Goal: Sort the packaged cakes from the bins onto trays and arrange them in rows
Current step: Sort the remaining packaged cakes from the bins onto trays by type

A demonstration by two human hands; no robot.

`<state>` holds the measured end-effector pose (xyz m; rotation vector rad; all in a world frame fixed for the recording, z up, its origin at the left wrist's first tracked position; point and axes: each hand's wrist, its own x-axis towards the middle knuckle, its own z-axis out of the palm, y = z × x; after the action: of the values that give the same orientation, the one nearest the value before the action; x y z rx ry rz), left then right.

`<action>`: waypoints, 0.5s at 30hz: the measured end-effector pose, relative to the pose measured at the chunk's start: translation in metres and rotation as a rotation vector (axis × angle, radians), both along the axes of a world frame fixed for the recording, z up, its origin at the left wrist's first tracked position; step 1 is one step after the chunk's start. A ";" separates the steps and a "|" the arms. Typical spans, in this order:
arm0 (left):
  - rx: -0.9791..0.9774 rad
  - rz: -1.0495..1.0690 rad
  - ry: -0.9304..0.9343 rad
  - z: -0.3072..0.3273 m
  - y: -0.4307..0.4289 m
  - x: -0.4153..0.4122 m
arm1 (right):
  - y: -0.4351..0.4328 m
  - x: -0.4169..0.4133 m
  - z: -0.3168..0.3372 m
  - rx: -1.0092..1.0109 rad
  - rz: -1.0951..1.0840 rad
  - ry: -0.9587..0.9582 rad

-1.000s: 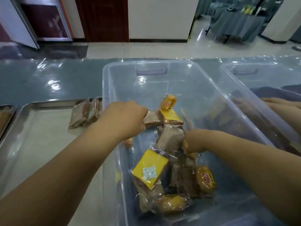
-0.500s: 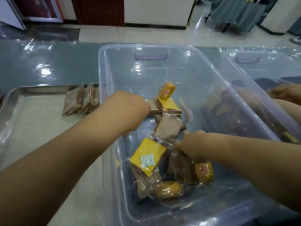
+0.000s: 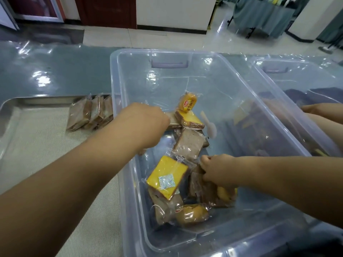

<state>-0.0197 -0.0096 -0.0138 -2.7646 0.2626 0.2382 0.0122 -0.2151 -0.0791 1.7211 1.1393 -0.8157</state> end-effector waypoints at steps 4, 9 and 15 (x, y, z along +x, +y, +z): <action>0.001 -0.012 0.002 0.003 -0.001 0.000 | 0.008 0.015 0.037 0.228 -0.276 0.026; -0.017 0.024 0.144 0.008 -0.002 0.003 | 0.020 0.028 0.074 0.471 -0.460 -0.062; 0.183 -0.092 0.362 0.003 0.001 0.020 | 0.030 0.036 0.074 0.669 -0.437 -0.194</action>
<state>0.0007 -0.0084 -0.0110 -2.5067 0.4340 0.7038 0.0484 -0.1853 -0.0050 2.6063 0.9703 -0.5189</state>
